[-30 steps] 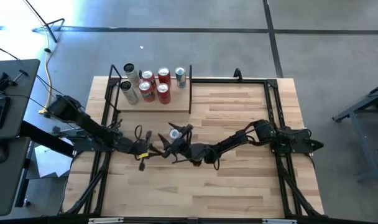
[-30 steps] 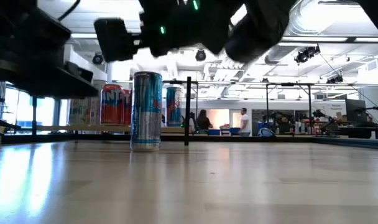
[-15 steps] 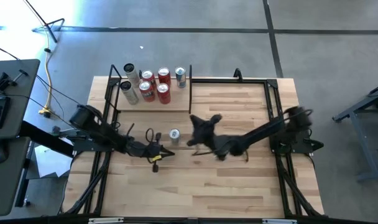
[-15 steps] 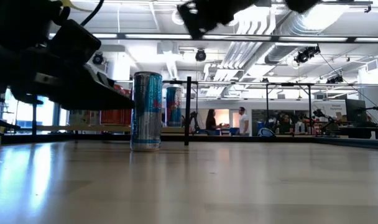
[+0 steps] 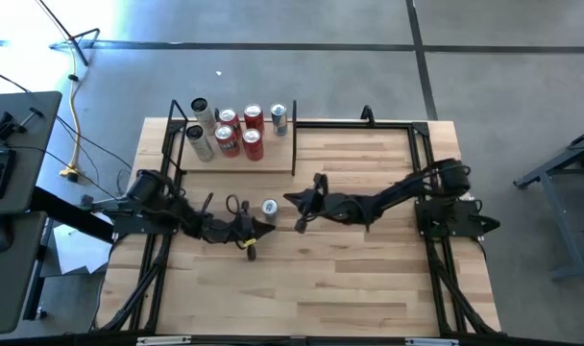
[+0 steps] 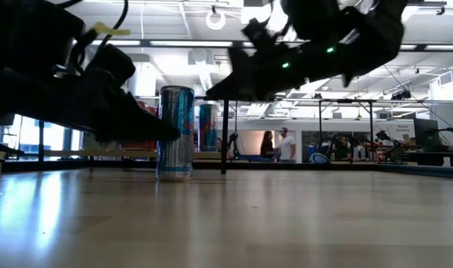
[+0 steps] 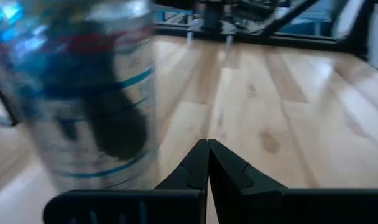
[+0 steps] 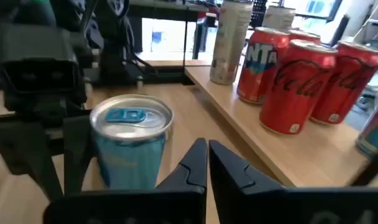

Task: Place canned beverage on shelf
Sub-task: Put the blue soda can aligned with the other blue soda can on the shelf

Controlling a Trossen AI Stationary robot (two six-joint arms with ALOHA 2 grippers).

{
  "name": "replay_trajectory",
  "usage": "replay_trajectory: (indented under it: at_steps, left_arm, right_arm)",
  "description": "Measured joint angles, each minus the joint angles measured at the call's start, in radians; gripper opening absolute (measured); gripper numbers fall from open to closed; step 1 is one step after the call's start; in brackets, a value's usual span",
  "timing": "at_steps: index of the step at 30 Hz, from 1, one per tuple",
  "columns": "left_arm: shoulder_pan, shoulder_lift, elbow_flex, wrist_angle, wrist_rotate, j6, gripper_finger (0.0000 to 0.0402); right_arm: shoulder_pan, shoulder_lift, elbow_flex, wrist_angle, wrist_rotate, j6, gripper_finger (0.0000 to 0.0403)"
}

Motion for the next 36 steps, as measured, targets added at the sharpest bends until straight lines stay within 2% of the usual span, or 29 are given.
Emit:
replay_trajectory:
  at_steps: [5,8,13,18,22,28,32,36]
  left_arm:
    - [0.014,0.020,-0.011,0.015,-0.031,-0.032,0.0000]
    - [0.013,0.016,-0.034,0.019,-0.056,-0.052,0.0000]
    - [0.013,0.004,-0.103,0.071,-0.148,-0.086,0.0000]
    - [0.014,0.004,-0.170,0.181,-0.198,-0.086,0.0000]
    - [0.026,-0.031,-0.222,0.193,-0.246,-0.078,0.0000]
    - [0.021,-0.136,-0.298,0.167,-0.237,-0.063,0.0000]
    - [0.015,-0.216,-0.298,0.150,-0.143,0.017,0.0000]
    - [0.015,-0.277,-0.298,0.140,-0.102,0.063,0.0000]
  right_arm:
    - [-0.003,0.120,0.123,-0.044,0.086,-0.010,0.0000]
    - [-0.005,0.147,0.155,-0.087,0.095,0.010,0.0000]
    - [0.001,0.151,0.170,-0.098,0.081,0.018,0.0000]
    - [0.017,0.151,0.171,-0.131,0.084,0.049,0.0000]
    - [0.036,0.151,0.171,-0.160,0.088,0.054,0.0000]
    - [0.043,0.142,0.170,-0.204,0.133,0.035,0.0000]
    - [0.042,0.121,0.171,-0.272,0.137,0.028,0.0000]
    - [0.042,0.093,0.169,-0.341,0.149,0.028,0.0000]
